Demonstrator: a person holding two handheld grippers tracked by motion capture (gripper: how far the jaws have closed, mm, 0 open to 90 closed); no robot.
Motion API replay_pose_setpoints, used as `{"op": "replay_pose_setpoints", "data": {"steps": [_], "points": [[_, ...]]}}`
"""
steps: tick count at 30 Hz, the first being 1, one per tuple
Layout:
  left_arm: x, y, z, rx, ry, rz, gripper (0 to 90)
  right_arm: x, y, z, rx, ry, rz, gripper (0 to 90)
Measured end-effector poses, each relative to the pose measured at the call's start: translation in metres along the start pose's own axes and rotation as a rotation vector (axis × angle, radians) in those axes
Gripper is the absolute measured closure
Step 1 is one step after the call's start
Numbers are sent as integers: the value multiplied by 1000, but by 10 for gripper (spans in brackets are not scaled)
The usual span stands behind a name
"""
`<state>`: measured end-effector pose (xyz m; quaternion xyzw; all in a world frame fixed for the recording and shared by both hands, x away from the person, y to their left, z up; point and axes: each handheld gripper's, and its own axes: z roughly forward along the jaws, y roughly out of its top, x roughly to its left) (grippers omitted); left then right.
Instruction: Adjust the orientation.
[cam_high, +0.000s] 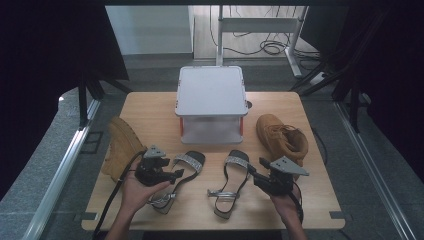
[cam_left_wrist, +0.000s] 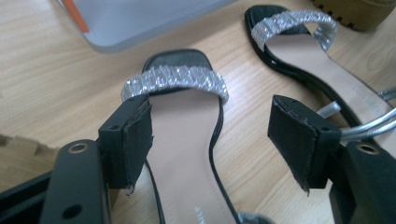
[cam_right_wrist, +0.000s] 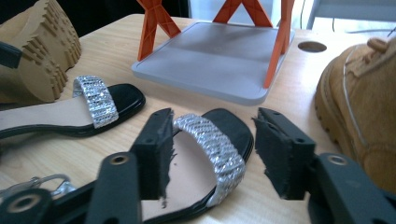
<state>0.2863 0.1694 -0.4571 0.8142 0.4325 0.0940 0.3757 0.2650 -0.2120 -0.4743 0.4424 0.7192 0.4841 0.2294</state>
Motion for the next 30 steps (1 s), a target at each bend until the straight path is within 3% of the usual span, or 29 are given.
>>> {"op": "replay_pose_setpoints", "data": {"steps": [4, 11, 14, 21, 30], "points": [[1, -4, -2, -4, 12, -3, 304, 10, -2, -3, 33, -6, -30, 667], [4, -8, -6, -15, 27, -3, 308, 26, -1, -7, 62, 64, -86, 822], [6, -9, -6, -17, 26, -10, 308, 32, 0, -9, 50, 93, -94, 878], [4, -11, 0, 0, 17, -3, 307, 47, 2, -5, 62, 157, -120, 895], [3, -13, -2, 3, 17, -9, 304, 65, -2, -1, 107, 196, -134, 895]]}}
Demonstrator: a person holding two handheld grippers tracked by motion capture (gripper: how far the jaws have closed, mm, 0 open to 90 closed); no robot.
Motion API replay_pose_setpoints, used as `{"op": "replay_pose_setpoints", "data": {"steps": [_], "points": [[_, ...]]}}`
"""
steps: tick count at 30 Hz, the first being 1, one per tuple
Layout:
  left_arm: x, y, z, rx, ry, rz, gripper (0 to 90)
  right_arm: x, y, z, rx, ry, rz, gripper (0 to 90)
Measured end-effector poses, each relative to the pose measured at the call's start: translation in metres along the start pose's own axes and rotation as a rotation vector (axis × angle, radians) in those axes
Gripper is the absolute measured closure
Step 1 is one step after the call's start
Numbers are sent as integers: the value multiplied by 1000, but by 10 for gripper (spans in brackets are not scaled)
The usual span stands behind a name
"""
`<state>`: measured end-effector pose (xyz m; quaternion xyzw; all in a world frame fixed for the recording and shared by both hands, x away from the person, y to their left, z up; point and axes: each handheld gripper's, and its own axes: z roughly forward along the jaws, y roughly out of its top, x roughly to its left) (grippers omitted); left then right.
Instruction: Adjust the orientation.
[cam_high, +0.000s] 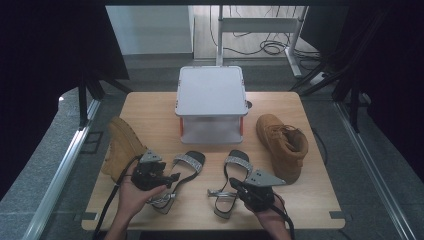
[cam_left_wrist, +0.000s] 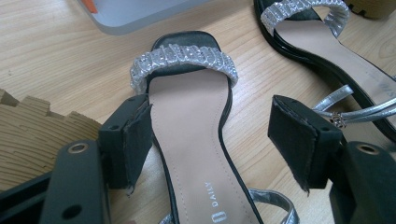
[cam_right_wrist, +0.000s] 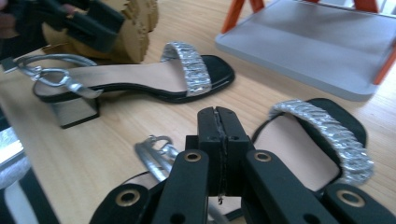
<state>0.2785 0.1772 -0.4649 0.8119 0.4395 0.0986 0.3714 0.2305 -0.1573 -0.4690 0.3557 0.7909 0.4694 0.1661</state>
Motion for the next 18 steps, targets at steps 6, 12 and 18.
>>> {"op": "replay_pose_setpoints", "data": {"steps": [6, 12, 18], "points": [[0, -2, 5, 21, 6, 0, 299, 11, -1, 7, 26, 41, -21, 895], [0, -3, 3, 21, 11, 0, 298, 25, -2, 12, 27, 58, -47, 896], [-1, -3, 6, 39, 7, 6, 297, 36, -2, 16, 32, 81, -68, 896]]}}
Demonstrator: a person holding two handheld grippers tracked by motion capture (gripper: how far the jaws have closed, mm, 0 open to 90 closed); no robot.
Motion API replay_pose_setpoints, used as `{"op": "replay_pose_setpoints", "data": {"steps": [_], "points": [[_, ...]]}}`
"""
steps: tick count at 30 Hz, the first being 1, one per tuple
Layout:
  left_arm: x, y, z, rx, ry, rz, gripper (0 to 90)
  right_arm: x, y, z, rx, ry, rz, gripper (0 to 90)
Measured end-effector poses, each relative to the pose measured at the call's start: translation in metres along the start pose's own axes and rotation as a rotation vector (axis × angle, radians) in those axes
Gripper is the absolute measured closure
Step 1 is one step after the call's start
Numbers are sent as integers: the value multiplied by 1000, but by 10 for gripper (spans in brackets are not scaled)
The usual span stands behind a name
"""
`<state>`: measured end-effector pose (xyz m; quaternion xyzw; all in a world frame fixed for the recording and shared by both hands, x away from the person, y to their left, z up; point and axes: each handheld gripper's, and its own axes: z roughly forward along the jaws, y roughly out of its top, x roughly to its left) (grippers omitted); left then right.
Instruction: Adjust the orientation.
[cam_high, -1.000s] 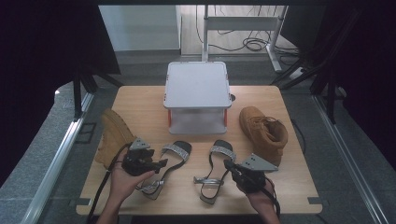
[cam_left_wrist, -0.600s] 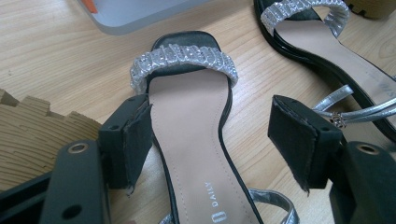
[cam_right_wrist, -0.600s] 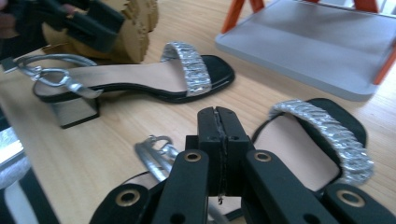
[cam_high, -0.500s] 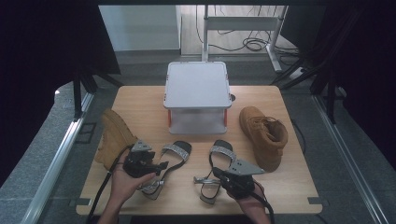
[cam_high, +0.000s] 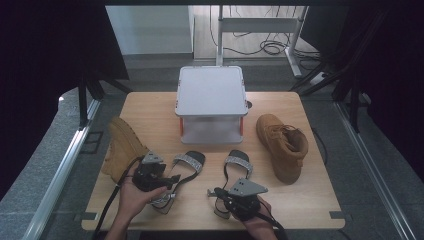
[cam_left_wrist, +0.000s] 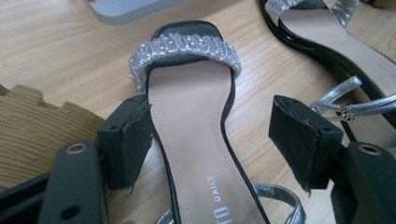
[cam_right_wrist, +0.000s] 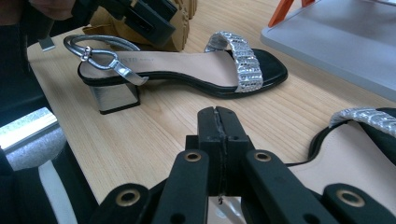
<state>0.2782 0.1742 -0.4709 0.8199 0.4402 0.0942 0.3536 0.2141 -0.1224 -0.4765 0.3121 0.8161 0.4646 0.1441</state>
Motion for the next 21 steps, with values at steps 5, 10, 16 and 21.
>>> {"op": "replay_pose_setpoints", "data": {"steps": [5, 10, 16, 21], "points": [[-2, 0, 1, 6, -3, 4, 297, 5, -2, 5, 16, 10, -7, 896], [-1, -1, -2, -11, 5, -1, 300, 12, -6, 9, 43, 18, -11, 897], [2, -2, 0, -10, 13, -15, 298, 20, -14, 18, 96, 20, -35, 896], [2, -2, 1, -9, 17, -25, 296, 26, -17, 23, 122, 4, -61, 897]]}}
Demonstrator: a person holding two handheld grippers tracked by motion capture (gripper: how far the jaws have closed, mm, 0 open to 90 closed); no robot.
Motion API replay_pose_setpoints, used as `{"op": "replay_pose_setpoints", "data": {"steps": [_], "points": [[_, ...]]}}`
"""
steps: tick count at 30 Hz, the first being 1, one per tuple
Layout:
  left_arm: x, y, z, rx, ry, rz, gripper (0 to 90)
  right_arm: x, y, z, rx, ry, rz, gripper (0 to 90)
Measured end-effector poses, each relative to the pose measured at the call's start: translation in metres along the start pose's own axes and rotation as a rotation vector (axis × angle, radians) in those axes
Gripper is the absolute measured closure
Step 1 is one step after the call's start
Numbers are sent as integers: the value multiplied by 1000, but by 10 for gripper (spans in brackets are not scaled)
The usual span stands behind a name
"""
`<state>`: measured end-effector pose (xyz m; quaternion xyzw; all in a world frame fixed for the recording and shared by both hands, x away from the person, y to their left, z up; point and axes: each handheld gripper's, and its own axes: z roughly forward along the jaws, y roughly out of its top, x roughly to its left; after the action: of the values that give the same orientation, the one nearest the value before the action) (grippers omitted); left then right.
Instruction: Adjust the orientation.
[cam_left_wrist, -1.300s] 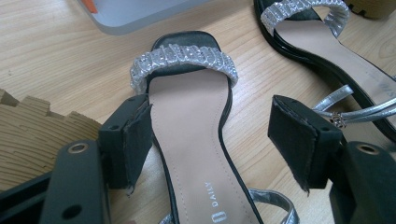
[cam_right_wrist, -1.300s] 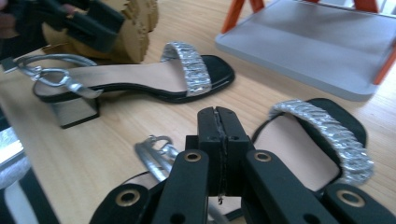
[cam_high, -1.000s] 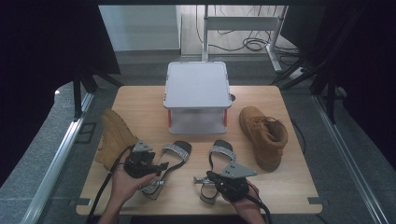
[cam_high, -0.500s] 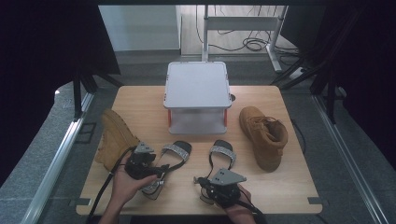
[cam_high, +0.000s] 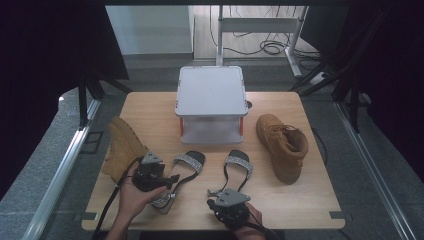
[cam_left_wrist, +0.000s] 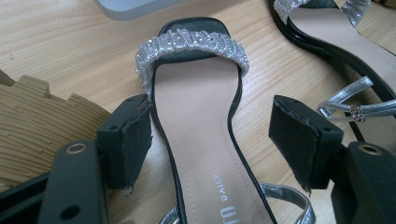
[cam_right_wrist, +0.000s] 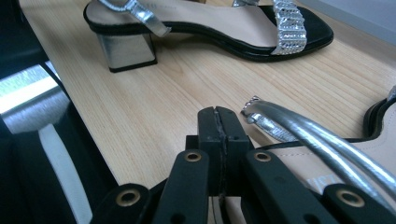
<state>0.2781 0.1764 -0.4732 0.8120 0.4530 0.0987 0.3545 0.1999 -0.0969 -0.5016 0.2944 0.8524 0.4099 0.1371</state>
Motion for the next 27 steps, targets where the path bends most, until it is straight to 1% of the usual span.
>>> {"op": "replay_pose_setpoints", "data": {"steps": [2, 8, 12, 16, 23, 27], "points": [[-1, 0, 0, 1, -2, 1, 296, 3, 0, 1, 8, -10, -13, 897], [0, -1, 0, 3, -1, 3, 296, 7, -1, 5, 25, -16, -27, 897], [0, -1, 1, 5, 5, 2, 294, 10, -2, 8, 34, -41, -69, 897], [0, -1, 1, 6, 3, 2, 293, 13, -2, 9, 47, -60, -90, 897], [0, -1, 0, 7, 3, 5, 292, 11, -5, 4, 60, -66, -90, 898], [0, -1, 0, 15, 4, 8, 292, 8, -8, 0, 62, -70, -79, 897]]}}
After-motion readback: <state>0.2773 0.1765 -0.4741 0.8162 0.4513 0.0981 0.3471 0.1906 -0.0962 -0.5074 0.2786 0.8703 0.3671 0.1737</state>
